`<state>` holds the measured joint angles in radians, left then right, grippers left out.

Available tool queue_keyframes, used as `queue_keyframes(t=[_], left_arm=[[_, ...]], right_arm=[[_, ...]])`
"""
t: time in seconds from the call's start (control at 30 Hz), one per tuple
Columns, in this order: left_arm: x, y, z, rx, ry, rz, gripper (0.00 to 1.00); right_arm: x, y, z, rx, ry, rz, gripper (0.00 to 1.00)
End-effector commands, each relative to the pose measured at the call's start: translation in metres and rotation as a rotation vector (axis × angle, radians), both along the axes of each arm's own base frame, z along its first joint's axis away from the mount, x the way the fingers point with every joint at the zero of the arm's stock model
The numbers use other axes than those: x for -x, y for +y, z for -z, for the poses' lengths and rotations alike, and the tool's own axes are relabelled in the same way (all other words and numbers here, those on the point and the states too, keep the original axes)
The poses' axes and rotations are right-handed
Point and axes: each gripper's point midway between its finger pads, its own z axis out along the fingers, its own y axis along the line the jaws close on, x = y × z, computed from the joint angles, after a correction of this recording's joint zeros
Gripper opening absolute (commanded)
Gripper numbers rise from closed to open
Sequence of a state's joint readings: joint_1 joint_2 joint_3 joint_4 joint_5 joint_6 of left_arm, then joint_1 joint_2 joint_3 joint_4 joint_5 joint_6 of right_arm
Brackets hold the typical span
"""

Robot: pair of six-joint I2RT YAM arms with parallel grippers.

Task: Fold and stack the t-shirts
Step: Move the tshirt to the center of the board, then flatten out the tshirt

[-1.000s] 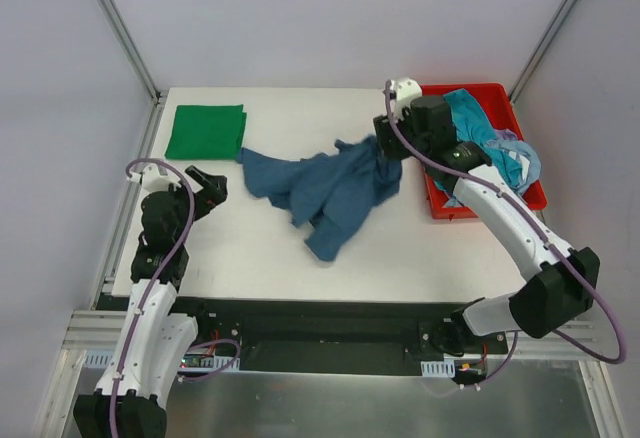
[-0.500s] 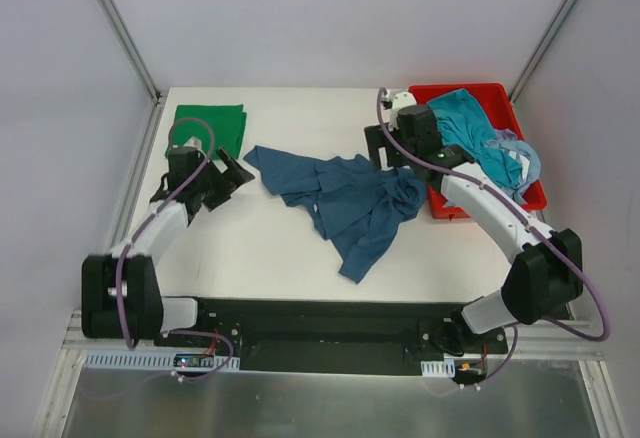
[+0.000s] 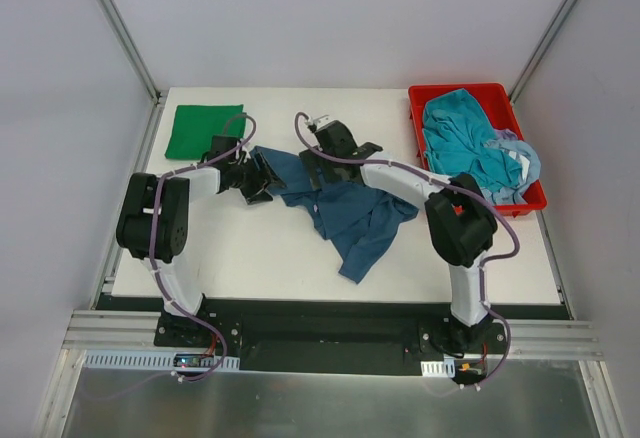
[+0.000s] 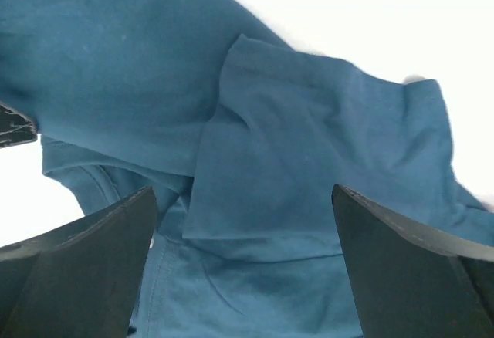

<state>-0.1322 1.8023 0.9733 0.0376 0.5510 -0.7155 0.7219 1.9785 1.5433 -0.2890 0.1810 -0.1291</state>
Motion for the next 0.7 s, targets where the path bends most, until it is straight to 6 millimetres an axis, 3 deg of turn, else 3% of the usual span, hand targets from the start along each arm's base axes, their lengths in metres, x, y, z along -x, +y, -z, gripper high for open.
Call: queue_keyframes(t=[0.0,0.13,0.23,0.33,0.57,0.67], left_arm=[[-0.001,-0.003,0.007,0.007,0.025,-0.007,0.51],[-0.004,-0.002,0.012,-0.004,0.036,-0.018,0.17],[-0.007,0.003,0.015,-0.034,0.036,-0.042,0.00],[-0.007,0.007,0.017,-0.058,0.034,-0.052,0.00],[-0.002,0.010,0.008,-0.077,0.002,-0.050,0.00],[0.000,0.013,0.003,-0.090,-0.017,-0.056,0.00]], right_arm=[[-0.009,0.012,0.003,0.029,-0.021,0.050,0.96],[-0.004,0.019,0.020,0.070,0.003,0.030,0.93],[-0.006,0.012,0.024,0.124,-0.019,0.063,0.88],[-0.009,0.000,0.027,0.171,-0.039,0.103,0.81],[-0.006,-0.019,0.024,0.217,-0.064,0.165,0.48],[-0.003,-0.025,0.022,0.209,-0.061,0.183,0.21]])
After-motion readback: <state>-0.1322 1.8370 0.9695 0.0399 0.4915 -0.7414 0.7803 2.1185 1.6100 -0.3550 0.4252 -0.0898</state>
